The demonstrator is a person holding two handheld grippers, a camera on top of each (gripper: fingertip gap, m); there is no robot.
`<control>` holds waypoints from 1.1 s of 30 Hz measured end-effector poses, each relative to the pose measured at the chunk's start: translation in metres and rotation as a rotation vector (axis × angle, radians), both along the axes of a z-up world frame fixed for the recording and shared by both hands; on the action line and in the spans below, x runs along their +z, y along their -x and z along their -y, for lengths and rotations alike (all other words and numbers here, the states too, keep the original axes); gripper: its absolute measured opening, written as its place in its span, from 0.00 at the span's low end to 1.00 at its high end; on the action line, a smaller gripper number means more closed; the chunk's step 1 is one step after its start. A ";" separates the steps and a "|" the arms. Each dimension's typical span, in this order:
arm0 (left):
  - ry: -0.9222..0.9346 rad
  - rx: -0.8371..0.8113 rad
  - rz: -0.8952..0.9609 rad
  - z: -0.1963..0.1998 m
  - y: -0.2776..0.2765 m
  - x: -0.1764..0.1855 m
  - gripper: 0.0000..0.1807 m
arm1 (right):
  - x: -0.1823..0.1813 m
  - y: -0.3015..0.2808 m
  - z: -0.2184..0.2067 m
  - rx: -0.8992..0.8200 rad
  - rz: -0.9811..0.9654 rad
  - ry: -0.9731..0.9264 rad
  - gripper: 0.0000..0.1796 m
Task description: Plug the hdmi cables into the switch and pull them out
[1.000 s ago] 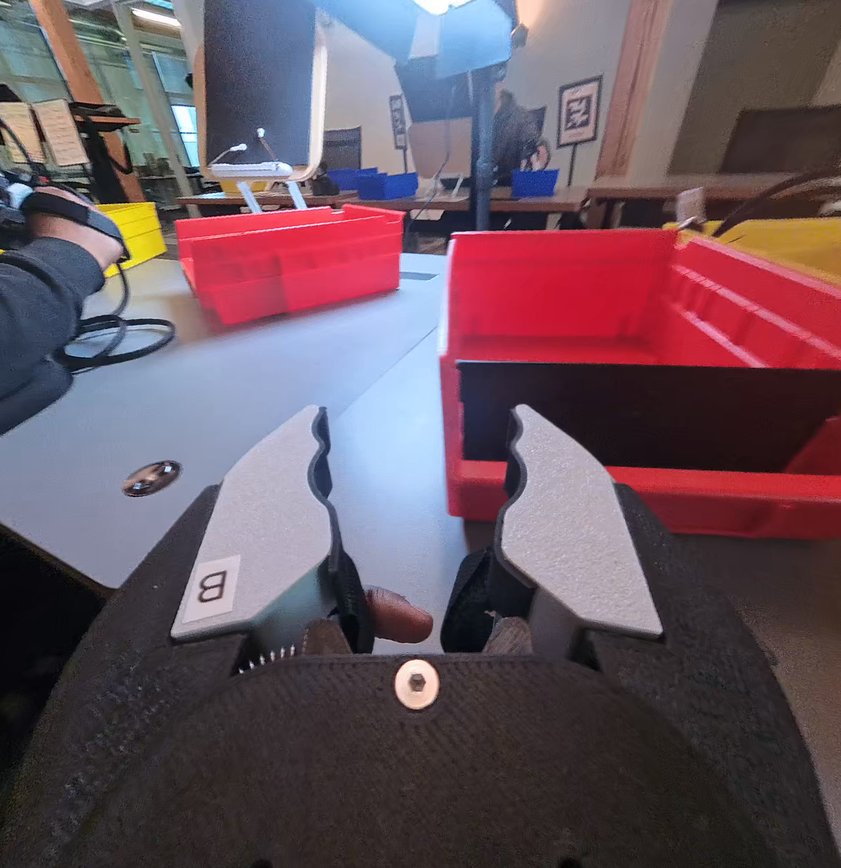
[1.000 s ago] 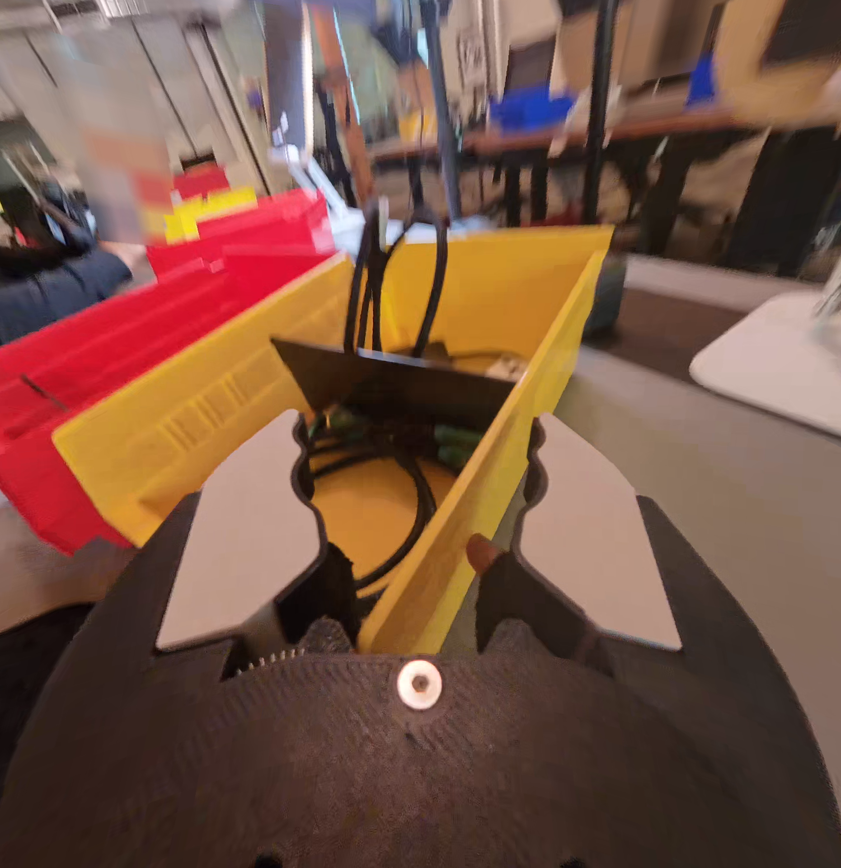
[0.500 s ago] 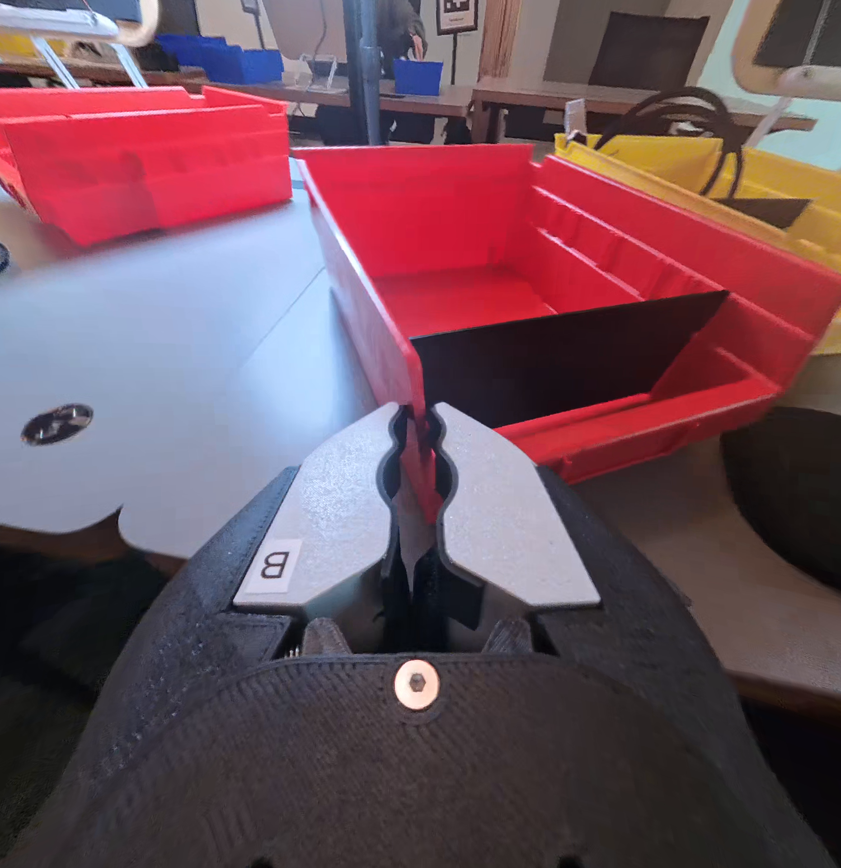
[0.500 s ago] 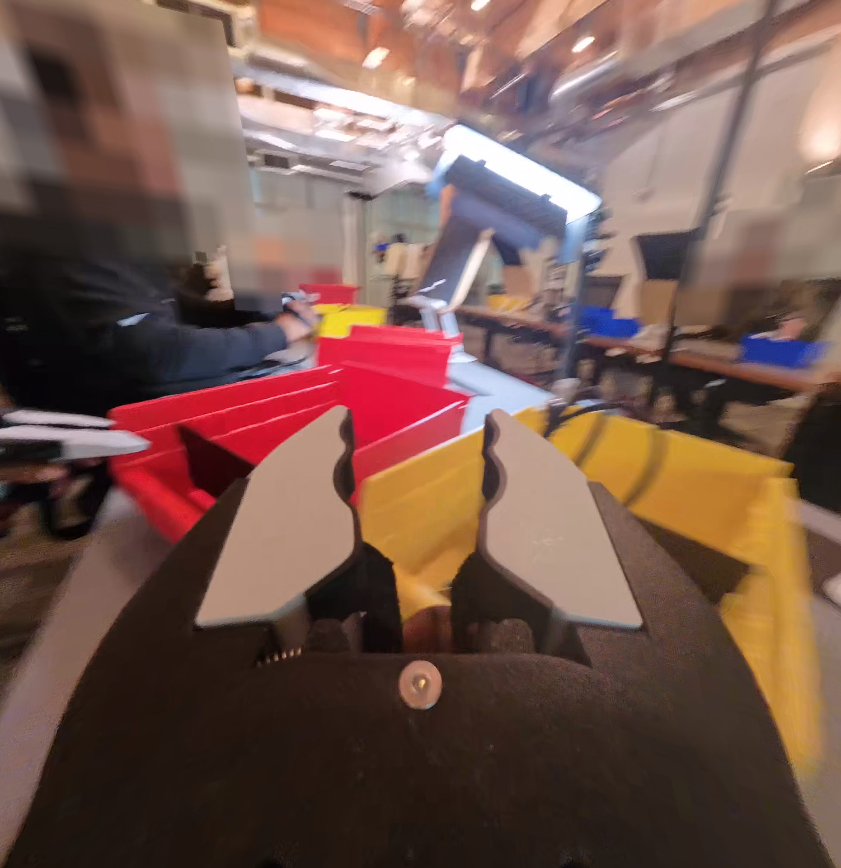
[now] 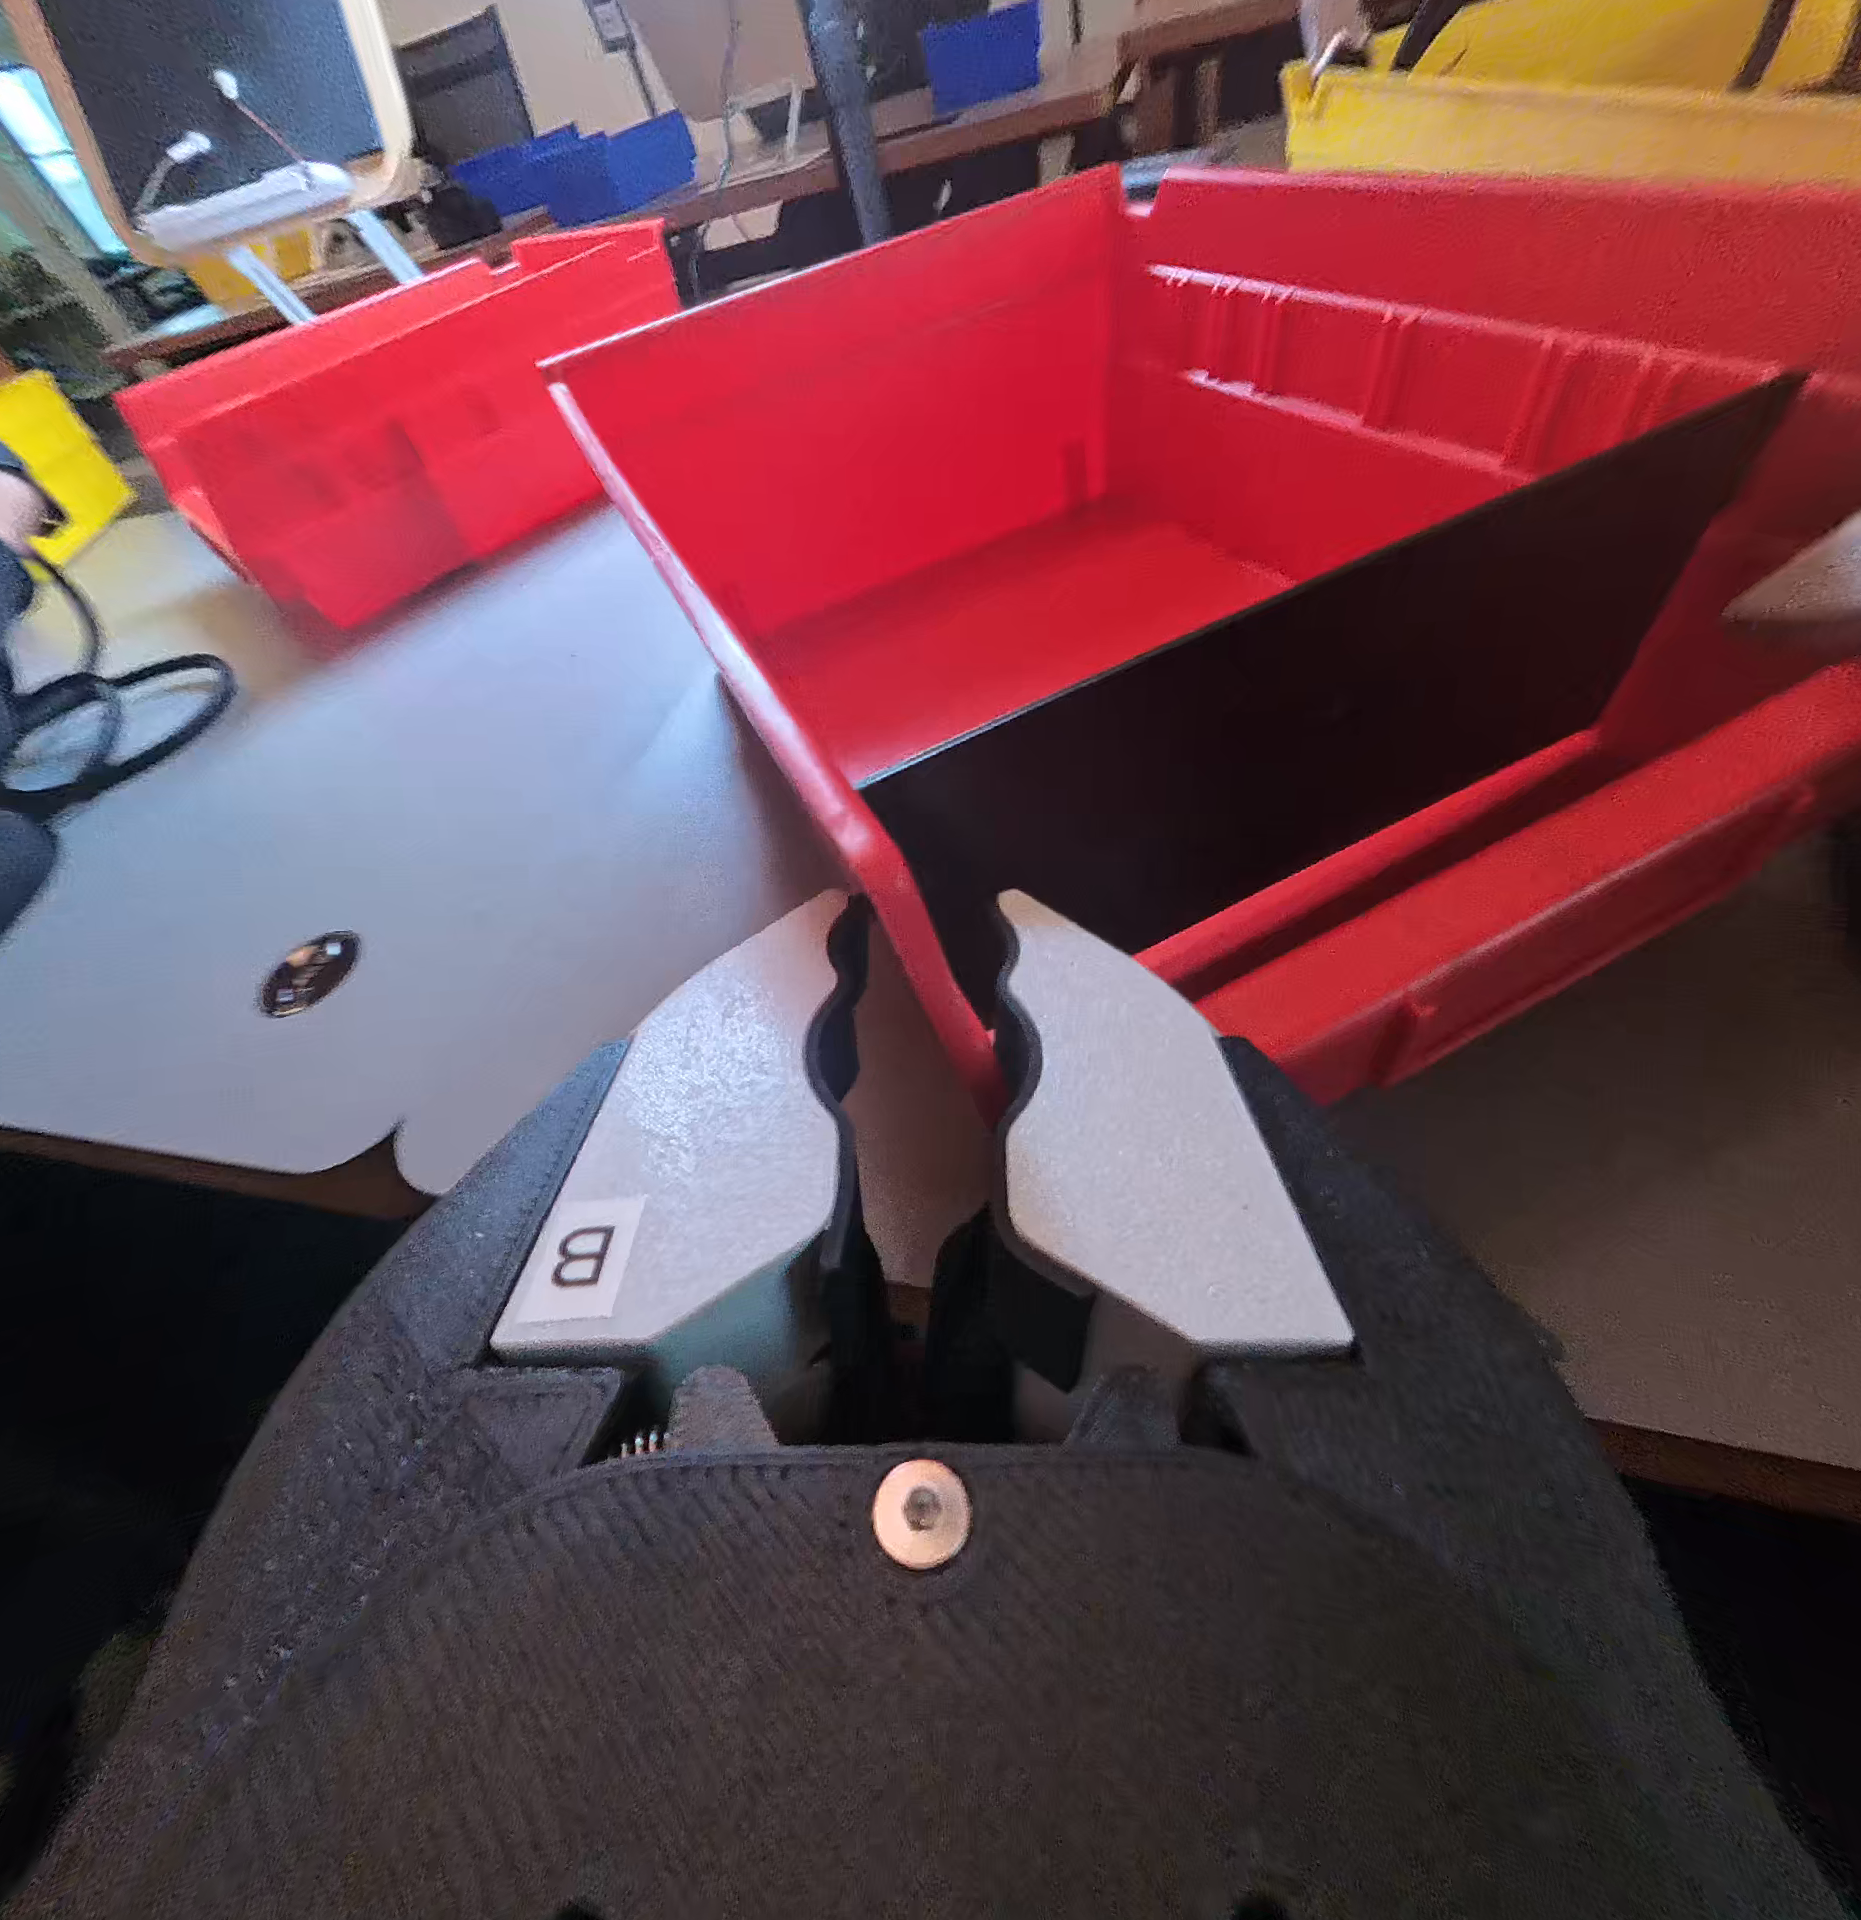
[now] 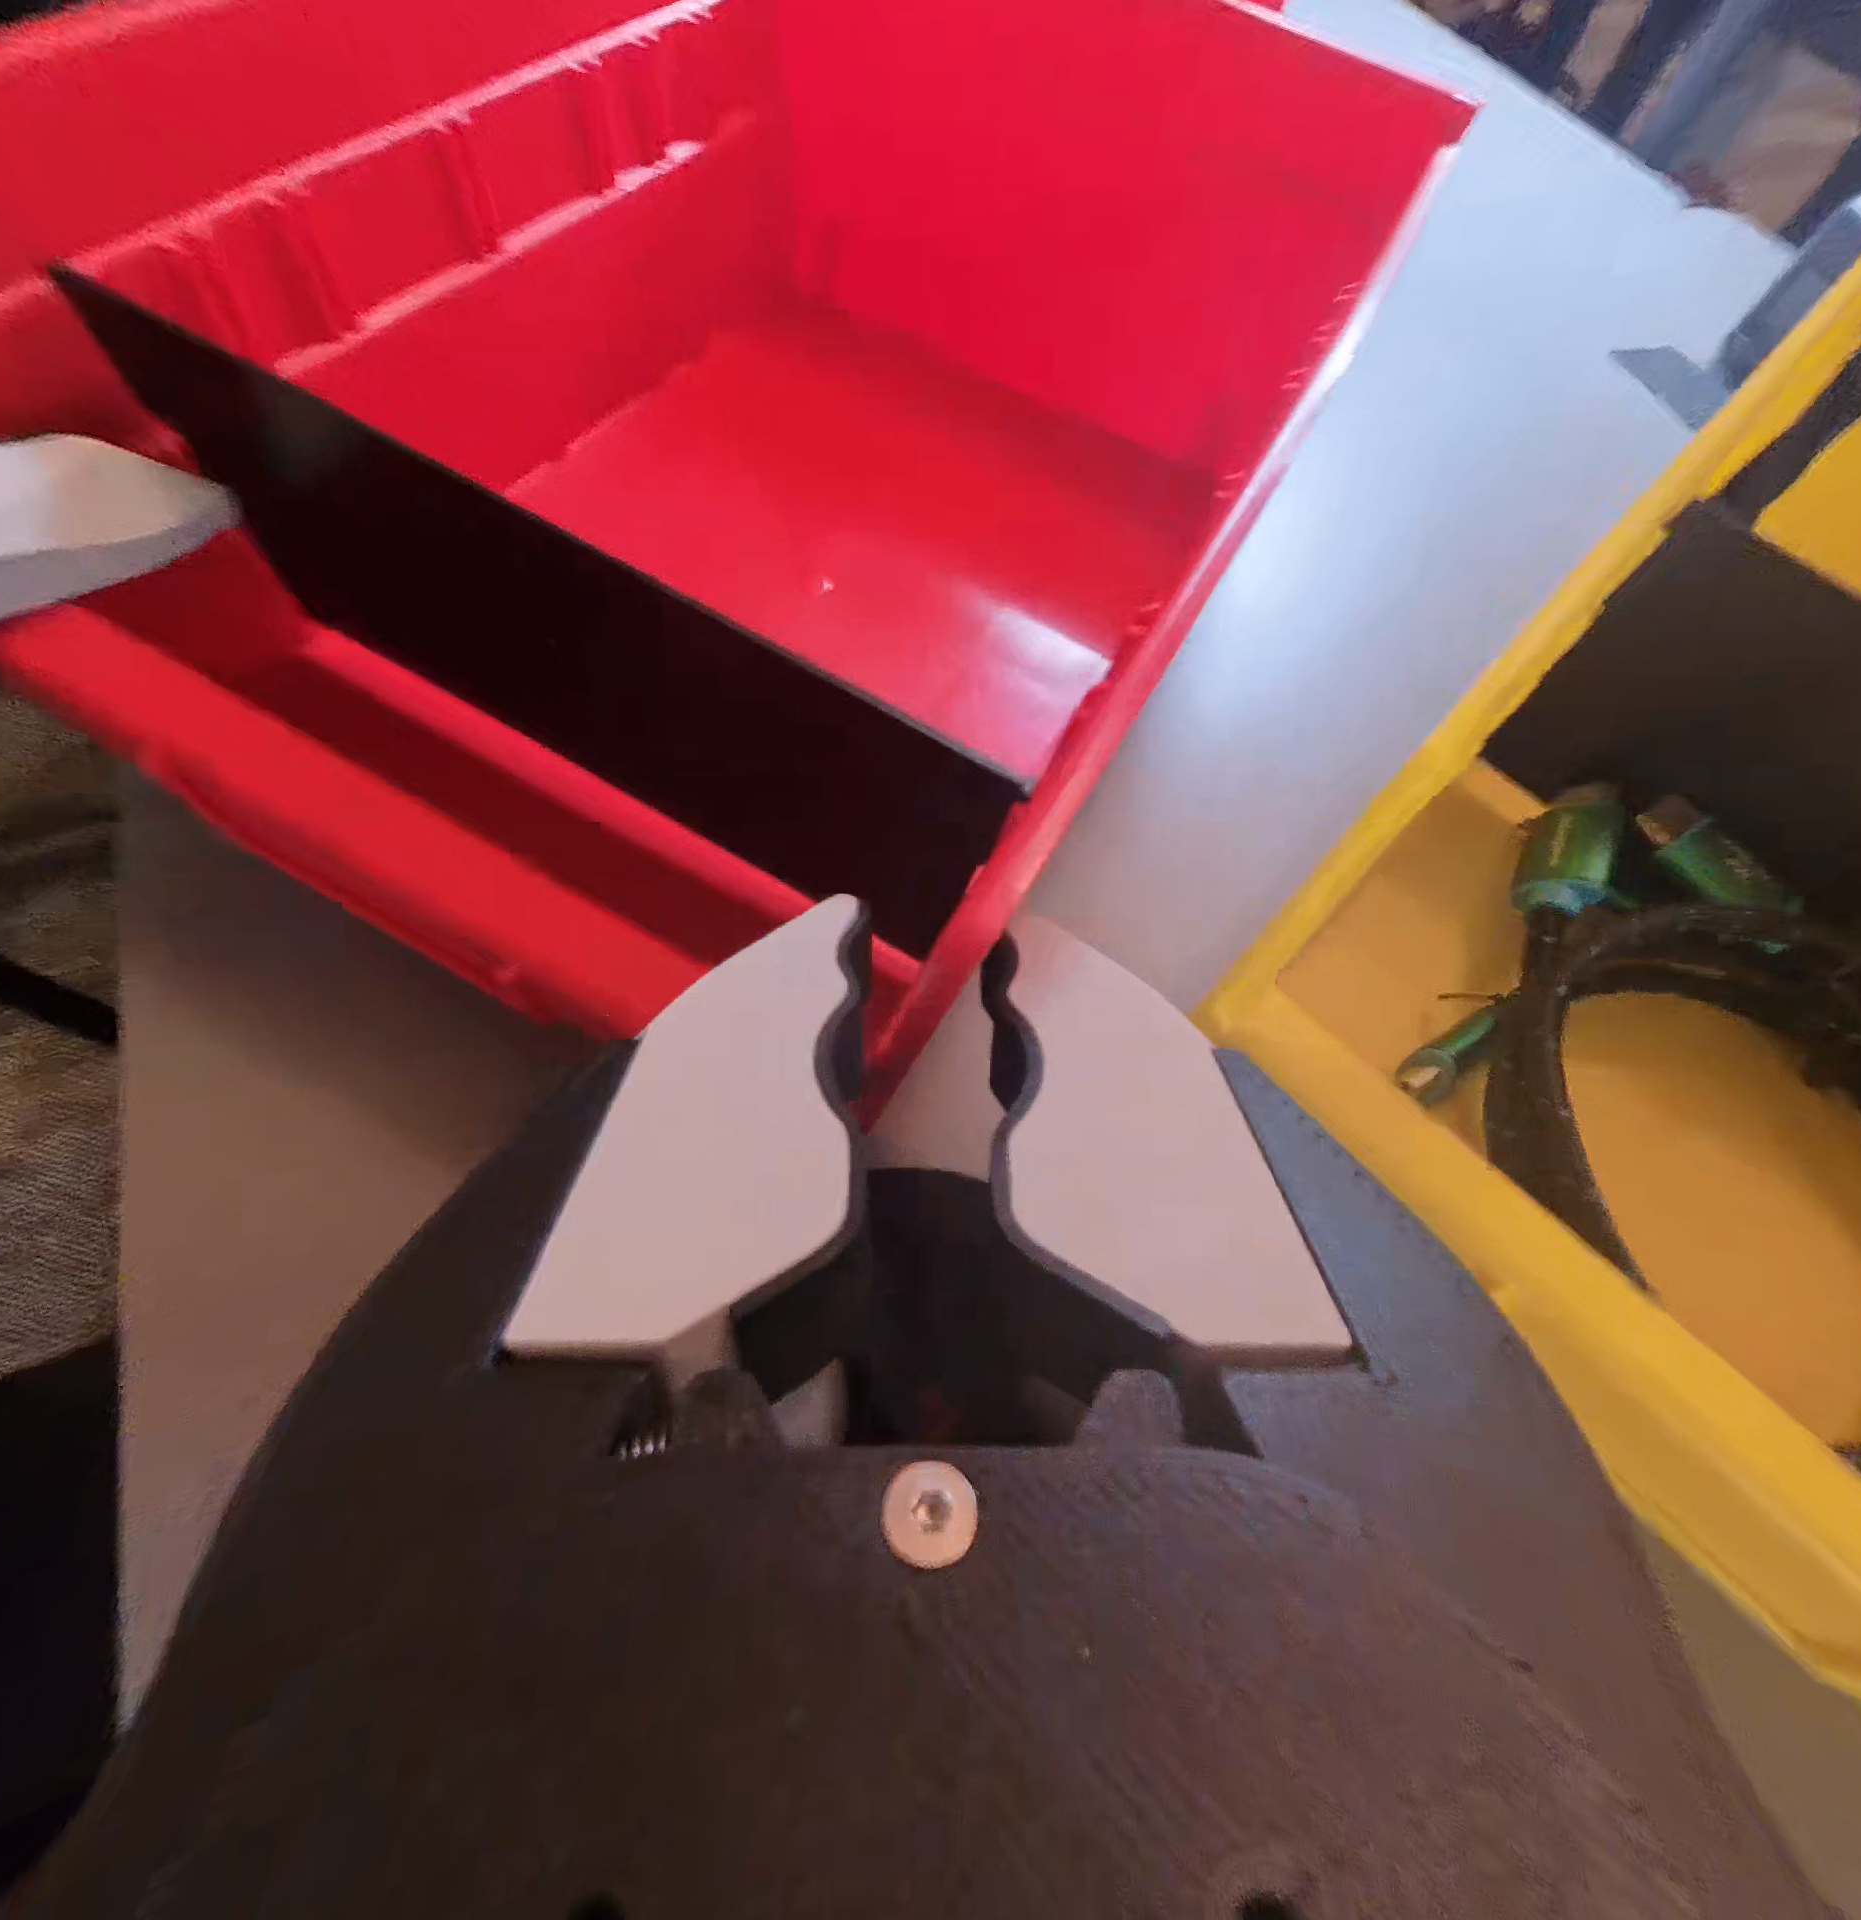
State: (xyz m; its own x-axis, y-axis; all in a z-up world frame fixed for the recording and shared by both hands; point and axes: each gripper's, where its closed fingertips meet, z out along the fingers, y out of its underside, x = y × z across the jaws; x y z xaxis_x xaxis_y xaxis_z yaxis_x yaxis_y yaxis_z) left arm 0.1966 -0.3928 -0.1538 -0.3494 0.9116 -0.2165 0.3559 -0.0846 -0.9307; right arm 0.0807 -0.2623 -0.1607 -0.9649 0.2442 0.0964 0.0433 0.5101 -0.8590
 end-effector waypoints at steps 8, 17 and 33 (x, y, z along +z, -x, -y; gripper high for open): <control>0.115 0.083 -0.157 -0.025 -0.018 0.076 0.10 | 0.049 0.001 -0.010 0.014 -0.331 0.140 0.08; 0.398 -0.259 -0.425 -0.171 0.053 0.154 0.13 | 0.145 0.039 -0.184 -0.242 -0.725 0.343 0.10; 0.302 -1.140 -0.174 -0.577 0.264 0.072 0.14 | 0.042 0.116 -0.616 -1.054 -0.458 -0.016 0.09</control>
State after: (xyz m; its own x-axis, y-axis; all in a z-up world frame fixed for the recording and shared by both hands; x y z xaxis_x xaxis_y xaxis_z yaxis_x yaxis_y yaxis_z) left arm -0.0671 0.1840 -0.0816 0.5833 0.6359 -0.5054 -0.1954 -0.4940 -0.8472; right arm -0.0355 0.3534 -0.1192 -0.1550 0.9050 0.3962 0.1406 0.4171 -0.8979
